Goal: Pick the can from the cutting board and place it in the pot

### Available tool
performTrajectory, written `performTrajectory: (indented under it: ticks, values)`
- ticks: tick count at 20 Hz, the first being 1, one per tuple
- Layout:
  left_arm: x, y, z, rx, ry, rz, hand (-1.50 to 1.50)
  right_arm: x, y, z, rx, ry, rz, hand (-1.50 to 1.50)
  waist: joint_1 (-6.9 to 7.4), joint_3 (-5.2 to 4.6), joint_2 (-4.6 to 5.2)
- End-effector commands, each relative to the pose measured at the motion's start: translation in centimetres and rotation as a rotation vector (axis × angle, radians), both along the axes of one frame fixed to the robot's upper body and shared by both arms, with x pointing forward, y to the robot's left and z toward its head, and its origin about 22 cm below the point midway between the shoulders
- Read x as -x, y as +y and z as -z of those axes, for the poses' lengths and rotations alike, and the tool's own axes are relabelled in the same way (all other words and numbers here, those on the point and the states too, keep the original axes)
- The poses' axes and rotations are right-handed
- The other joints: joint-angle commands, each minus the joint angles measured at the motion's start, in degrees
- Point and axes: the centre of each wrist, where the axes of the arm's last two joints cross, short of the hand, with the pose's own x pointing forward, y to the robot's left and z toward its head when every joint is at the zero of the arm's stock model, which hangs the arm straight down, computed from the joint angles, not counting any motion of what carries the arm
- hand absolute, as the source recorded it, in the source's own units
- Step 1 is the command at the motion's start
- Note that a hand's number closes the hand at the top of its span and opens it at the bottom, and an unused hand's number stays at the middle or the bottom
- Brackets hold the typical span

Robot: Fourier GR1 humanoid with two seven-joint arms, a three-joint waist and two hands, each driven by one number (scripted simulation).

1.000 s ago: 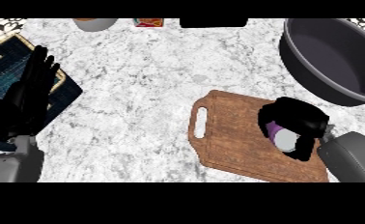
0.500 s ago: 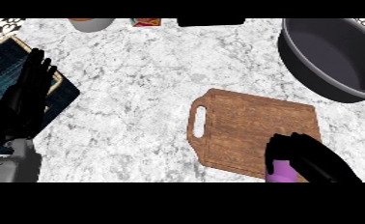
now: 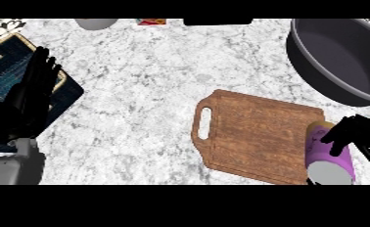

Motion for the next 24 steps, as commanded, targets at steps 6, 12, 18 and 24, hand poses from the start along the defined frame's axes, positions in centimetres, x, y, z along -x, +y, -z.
performTrajectory:
  ticks: [6, 12, 18, 24]
  values:
    - [0.1, -0.3, -0.5, -0.008, -0.011, 0.028, 0.00, -1.1, -4.7, -5.4, -0.132, -0.084, 0.229, 1.50, 1.96, 0.04, 0.31]
    - [-0.5, -2.5, -2.6, 0.003, -0.028, 0.050, 0.00, -6.5, -9.6, -5.6, -0.163, -0.045, 0.247, 1.50, 2.48, 0.08, 0.40]
    - [-0.8, -1.8, 0.3, 0.008, 0.001, 0.040, 0.00, -10.4, -13.3, -1.8, -0.186, -0.010, 0.300, 1.50, 2.63, 0.09, 0.52]
    - [-1.3, -2.2, -0.6, 0.000, -0.030, 0.061, 0.00, -12.0, -14.1, -2.2, 0.085, -0.165, 0.441, 1.50, 3.89, 0.13, 1.18]
